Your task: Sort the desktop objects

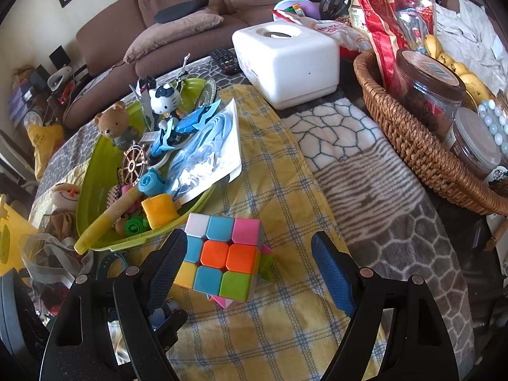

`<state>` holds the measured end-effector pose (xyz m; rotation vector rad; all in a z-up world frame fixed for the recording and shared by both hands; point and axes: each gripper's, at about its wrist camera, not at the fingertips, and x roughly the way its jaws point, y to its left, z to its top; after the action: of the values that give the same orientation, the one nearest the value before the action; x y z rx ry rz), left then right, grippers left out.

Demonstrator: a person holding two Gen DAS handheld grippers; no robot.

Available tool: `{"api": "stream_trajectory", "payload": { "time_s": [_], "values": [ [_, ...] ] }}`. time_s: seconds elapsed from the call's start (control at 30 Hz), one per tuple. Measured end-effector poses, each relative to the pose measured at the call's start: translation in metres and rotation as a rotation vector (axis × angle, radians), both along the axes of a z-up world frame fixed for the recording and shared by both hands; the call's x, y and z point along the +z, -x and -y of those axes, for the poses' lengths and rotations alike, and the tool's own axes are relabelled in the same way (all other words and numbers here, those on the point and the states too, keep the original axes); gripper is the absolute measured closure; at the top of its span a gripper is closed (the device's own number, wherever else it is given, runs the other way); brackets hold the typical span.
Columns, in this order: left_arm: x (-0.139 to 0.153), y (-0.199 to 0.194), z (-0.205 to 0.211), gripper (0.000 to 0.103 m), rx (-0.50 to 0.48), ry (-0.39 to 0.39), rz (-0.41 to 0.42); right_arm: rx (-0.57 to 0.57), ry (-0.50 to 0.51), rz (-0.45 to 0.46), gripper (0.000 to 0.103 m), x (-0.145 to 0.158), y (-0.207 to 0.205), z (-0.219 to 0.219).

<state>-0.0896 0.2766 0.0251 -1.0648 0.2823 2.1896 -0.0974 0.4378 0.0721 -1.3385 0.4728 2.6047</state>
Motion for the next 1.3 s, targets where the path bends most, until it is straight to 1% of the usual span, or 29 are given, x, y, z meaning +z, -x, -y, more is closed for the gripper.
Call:
{"api": "stream_trajectory", "payload": {
  "time_s": [0.13, 0.33, 0.5, 0.57, 0.67, 0.73, 0.9, 1.0, 1.1, 1.3],
  "values": [
    [0.022, 0.004, 0.019, 0.065, 0.025, -0.032, 0.0, 0.007, 0.012, -0.027, 0.021, 0.007, 0.0, 0.004],
    [0.04, 0.012, 0.047, 0.065, 0.08, -0.071, 0.023, 0.028, 0.009, -0.046, 0.021, 0.015, 0.001, 0.015],
    [0.069, 0.006, 0.073, 0.065, 0.102, -0.11, -0.007, 0.066, 0.024, -0.078, 0.021, 0.025, 0.003, 0.029],
    [0.086, 0.005, 0.087, 0.065, 0.12, -0.136, -0.023, 0.092, 0.027, -0.097, 0.023, 0.031, 0.004, 0.039],
    [0.112, 0.006, 0.116, 0.065, 0.161, -0.204, -0.029, 0.135, 0.022, -0.106, 0.025, 0.036, 0.007, 0.06],
    [0.128, 0.005, 0.137, 0.065, 0.19, -0.233, -0.045, 0.176, 0.03, -0.115, 0.025, 0.038, 0.009, 0.075],
    [0.159, 0.006, 0.191, 0.065, 0.264, -0.294, -0.094, 0.294, 0.064, -0.13, 0.033, 0.041, 0.016, 0.121],
    [0.167, 0.012, 0.219, 0.065, 0.311, -0.316, -0.11, 0.357, 0.089, -0.138, 0.037, 0.042, 0.019, 0.148],
    [0.166, 0.019, 0.241, 0.065, 0.348, -0.332, -0.102, 0.412, 0.097, -0.142, 0.04, 0.042, 0.023, 0.172],
    [0.16, 0.024, 0.265, 0.065, 0.376, -0.335, -0.085, 0.485, 0.096, -0.151, 0.04, 0.041, 0.031, 0.212]
  ]
}}
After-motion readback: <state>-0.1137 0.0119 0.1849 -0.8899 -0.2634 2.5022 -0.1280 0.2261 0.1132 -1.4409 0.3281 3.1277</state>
